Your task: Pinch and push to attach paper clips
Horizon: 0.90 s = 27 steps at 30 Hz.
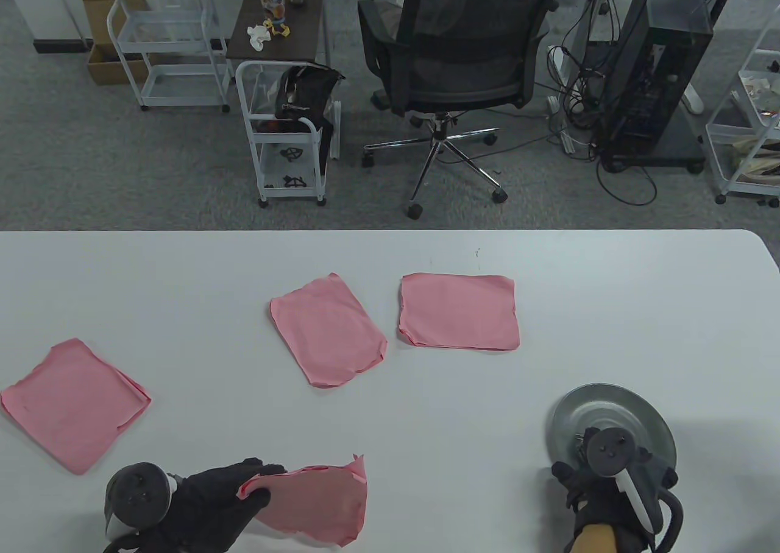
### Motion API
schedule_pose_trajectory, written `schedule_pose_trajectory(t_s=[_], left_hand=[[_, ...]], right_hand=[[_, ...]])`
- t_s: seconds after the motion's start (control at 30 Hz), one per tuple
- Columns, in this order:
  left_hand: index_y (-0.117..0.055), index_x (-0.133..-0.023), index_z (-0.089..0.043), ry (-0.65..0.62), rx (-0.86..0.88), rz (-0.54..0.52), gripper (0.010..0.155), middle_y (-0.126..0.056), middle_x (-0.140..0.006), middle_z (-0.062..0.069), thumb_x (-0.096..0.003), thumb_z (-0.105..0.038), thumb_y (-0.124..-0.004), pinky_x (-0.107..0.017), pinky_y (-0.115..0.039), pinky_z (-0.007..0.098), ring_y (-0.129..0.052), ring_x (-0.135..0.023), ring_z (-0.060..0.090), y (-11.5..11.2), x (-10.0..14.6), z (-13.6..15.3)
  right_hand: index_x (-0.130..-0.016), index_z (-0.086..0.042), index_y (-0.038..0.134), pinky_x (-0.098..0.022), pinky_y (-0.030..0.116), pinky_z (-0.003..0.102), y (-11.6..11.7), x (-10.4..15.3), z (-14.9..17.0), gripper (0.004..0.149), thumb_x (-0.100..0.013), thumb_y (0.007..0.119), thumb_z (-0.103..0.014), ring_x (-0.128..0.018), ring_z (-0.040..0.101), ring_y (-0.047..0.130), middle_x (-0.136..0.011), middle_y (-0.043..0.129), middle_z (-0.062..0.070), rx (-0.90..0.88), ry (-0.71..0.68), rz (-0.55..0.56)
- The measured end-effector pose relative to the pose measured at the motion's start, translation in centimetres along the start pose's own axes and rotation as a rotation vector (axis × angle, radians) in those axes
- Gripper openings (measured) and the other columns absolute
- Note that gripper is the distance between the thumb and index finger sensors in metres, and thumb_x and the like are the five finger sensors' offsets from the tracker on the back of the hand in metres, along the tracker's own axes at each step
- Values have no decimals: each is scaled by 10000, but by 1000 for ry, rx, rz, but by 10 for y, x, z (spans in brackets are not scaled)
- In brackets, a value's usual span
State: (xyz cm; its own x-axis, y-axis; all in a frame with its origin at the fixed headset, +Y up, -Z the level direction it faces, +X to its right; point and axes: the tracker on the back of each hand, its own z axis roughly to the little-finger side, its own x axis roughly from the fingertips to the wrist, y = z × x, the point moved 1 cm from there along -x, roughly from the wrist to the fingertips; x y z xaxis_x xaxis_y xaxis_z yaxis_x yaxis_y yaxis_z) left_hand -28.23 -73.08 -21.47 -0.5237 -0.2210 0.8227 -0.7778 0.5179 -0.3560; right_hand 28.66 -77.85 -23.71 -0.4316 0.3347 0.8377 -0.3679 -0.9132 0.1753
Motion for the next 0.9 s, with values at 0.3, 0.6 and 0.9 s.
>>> schedule_pose_trajectory(t_s=[0.3, 0.6, 0.9], left_hand=[[-871, -847, -281, 29, -10, 30, 460, -1011, -749, -10, -424, -448, -797, -674, -698, 549, -1034, -685, 241, -5, -2, 5], [-873, -845, -282, 29, -15, 33, 461, -1013, -748, -9, -422, -448, -799, -674, -699, 550, -1036, -687, 234, -6, -2, 5], [-871, -847, -282, 25, -18, 34, 461, -1011, -750, -10, -423, -449, -798, -675, -697, 551, -1034, -688, 239, -6, -2, 4]], right_hand=[[-942, -299, 637, -649, 119, 719, -2, 5, -4, 635, -380, 867, -484, -965, 439, 403, -1031, 509, 97, 38, -19, 47], [-783, -209, 832, -688, 383, 706, -9, 13, -10, 475, -347, 927, -371, -782, 337, 794, -734, 873, 8, 59, -50, 179], [-730, -209, 873, -686, 463, 682, -17, 19, -2, 396, -372, 880, -380, -717, 316, 871, -654, 934, -7, -12, -48, 293]])
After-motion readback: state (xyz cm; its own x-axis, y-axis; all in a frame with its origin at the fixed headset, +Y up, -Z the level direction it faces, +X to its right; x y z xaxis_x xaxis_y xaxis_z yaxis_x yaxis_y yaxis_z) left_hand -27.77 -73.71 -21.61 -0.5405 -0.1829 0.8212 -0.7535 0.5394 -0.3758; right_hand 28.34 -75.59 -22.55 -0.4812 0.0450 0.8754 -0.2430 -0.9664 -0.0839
